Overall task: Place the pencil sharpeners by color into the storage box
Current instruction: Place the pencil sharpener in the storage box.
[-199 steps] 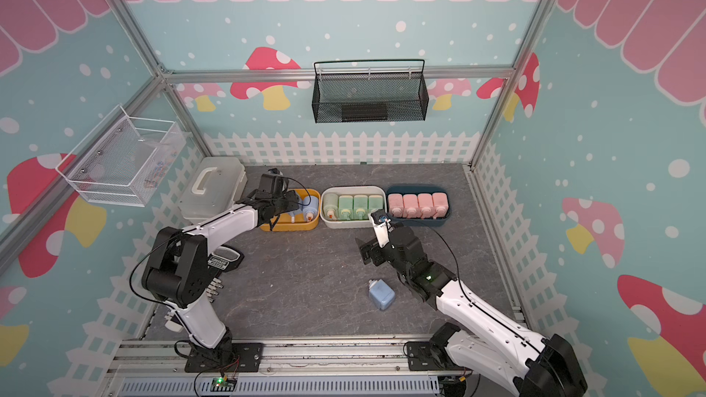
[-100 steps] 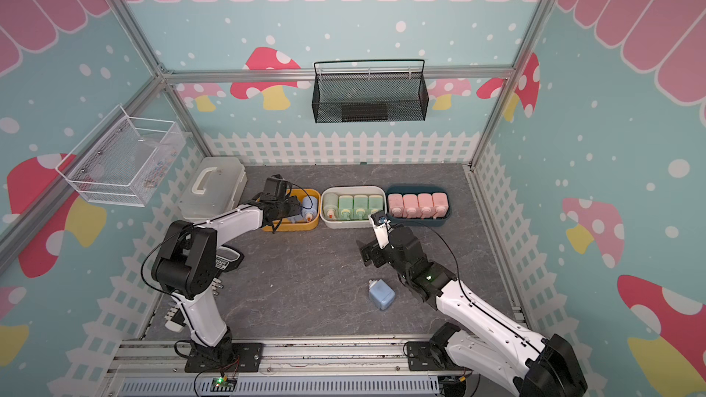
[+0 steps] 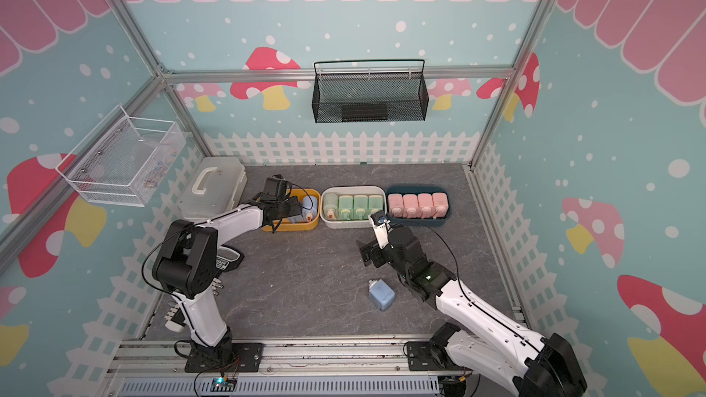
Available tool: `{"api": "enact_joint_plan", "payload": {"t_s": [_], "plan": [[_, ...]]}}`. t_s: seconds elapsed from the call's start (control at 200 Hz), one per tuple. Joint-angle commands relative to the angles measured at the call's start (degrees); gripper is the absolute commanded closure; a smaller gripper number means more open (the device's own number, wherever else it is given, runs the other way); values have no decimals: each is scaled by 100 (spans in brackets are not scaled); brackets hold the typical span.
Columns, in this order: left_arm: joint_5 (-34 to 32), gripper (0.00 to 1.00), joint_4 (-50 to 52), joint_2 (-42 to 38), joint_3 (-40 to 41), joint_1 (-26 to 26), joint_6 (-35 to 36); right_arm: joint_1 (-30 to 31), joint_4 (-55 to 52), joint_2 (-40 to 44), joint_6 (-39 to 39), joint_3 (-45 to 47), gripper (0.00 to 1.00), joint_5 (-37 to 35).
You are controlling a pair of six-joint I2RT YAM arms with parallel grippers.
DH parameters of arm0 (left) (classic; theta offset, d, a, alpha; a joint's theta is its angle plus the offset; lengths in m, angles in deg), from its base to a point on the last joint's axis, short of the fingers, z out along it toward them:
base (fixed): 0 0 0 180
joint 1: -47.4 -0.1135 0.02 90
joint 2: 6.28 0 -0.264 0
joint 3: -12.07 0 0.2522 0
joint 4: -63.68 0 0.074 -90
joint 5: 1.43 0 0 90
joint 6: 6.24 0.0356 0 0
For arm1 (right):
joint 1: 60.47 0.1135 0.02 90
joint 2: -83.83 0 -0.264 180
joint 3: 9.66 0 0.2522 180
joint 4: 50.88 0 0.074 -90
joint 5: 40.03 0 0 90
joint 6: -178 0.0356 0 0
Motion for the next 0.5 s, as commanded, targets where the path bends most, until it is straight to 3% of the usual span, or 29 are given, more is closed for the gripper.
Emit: {"api": "enact_joint_plan", "payload": {"t_s": [0.0, 0.325, 0.495], "plan": [[259, 56, 40, -32, -167, -6, 88, 4, -53, -30, 80, -141, 1, -23], [334, 45, 49, -113, -195, -22, 116, 3, -50, -105, 89, -161, 2, -20], [424, 34, 43, -216, -163, -50, 44, 6, -53, -158, 97, -191, 1, -5]]}}
